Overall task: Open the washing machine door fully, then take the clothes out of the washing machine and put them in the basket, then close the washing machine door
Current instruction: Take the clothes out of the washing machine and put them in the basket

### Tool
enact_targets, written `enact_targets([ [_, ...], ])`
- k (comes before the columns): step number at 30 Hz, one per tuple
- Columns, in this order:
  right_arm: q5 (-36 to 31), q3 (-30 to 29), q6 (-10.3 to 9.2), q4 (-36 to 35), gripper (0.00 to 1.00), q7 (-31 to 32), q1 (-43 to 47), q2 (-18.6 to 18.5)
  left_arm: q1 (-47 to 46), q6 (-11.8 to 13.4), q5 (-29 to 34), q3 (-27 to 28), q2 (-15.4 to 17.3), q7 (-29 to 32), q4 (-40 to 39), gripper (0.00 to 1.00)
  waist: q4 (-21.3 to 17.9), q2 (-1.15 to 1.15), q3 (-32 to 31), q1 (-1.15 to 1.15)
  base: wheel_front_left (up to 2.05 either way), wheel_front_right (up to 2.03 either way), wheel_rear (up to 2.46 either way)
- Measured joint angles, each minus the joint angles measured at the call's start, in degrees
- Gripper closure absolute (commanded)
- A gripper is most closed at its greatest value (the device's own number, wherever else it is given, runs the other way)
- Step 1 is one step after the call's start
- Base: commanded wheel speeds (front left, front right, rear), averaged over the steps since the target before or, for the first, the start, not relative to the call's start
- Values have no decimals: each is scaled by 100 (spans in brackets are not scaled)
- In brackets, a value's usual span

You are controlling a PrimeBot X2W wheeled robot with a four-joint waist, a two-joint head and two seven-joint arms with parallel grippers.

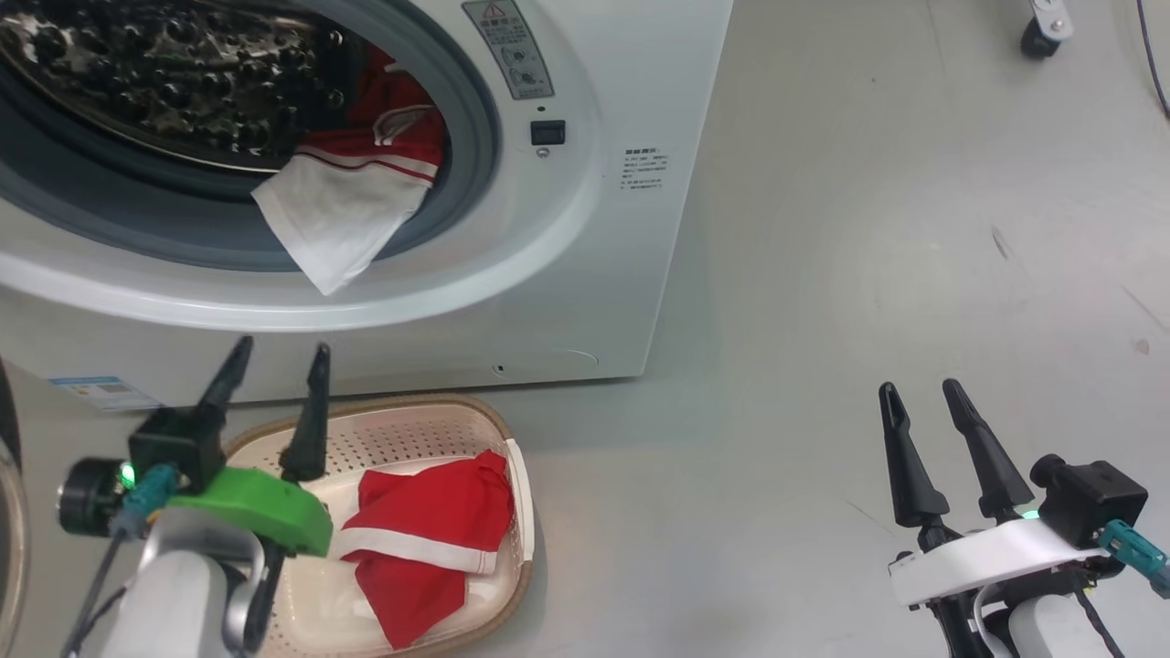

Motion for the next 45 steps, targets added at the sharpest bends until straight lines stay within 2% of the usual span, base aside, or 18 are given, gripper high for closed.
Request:
enact_targets([
  [10,0,186,0,-27,0,-1,-393,134,-1210,133,-365,656,387,813,151,0,-555,0,599,0,0,0,0],
  [15,4,222,0,14,0,-1,-498,203,-1846,348,-419,947,631,1233,305,0,-892,0,858,0,0,0,0],
  [29,22,390,0,132,0,-9,-836,287,-3010,604,-257,900,1218,2642,1291,0,-1621,0,1440,0,0,0,0],
  [38,66,505,0,172,0,-11,-965,301,-3567,734,-68,931,1600,3131,1690,0,-1858,0,1720,0,0,0,0],
  [45,81,563,0,191,0,-18,-1083,308,-3772,781,52,883,1711,3378,2007,0,-1992,0,1884,0,0,0,0],
])
